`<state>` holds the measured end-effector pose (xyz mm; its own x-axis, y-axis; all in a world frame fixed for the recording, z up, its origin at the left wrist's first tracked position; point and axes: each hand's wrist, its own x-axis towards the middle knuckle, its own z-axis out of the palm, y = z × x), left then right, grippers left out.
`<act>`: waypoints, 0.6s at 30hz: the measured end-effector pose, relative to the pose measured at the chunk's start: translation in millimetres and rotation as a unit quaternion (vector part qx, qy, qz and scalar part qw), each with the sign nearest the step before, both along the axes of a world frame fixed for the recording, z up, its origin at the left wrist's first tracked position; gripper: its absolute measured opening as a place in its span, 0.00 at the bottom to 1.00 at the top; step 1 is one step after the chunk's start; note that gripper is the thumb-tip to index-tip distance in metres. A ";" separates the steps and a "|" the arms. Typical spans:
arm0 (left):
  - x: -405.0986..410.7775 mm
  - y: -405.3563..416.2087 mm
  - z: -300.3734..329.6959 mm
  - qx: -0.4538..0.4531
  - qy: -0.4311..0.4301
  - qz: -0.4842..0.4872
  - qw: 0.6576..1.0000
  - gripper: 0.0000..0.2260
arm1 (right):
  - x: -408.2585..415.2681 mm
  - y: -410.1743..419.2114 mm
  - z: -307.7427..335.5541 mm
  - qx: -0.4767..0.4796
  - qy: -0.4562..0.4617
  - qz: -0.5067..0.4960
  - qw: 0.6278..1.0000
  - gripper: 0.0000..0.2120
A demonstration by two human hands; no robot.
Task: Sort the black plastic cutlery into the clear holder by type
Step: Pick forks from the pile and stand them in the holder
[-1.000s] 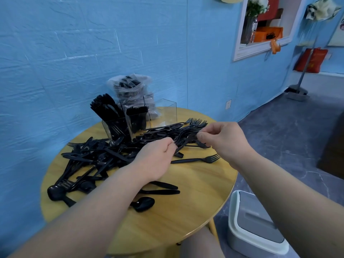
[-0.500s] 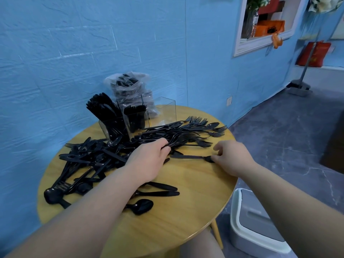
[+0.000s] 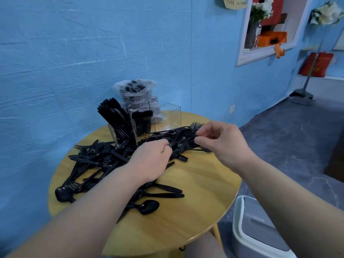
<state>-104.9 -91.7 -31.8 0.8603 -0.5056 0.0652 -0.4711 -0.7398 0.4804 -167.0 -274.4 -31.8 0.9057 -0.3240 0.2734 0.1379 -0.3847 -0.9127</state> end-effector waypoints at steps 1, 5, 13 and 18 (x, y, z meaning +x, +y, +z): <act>-4.1 2.5 0.9 -0.025 0.021 -0.008 0.999 0.14 | 2.3 5.7 0.6 -0.010 -0.014 -0.015 1.000 0.07; -17.5 14.1 8.2 -0.026 0.014 -0.053 0.998 0.17 | 9.4 23.2 -0.5 -0.042 -0.049 -0.063 0.996 0.08; -13.8 40.6 11.2 0.076 -0.063 -0.045 0.994 0.13 | 5.1 63.2 -6.6 -0.188 -0.065 0.000 0.980 0.14; -0.1 51.9 7.8 0.073 -0.133 -0.012 0.988 0.13 | 14.7 75.0 6.6 -0.016 -0.031 0.049 0.998 0.13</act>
<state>-105.1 -39.8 -24.0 0.8105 -0.5459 0.2120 -0.5842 -0.7790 0.2275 -152.3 -199.4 -25.1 0.9133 -0.2257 0.3391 0.2323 -0.3952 -0.8887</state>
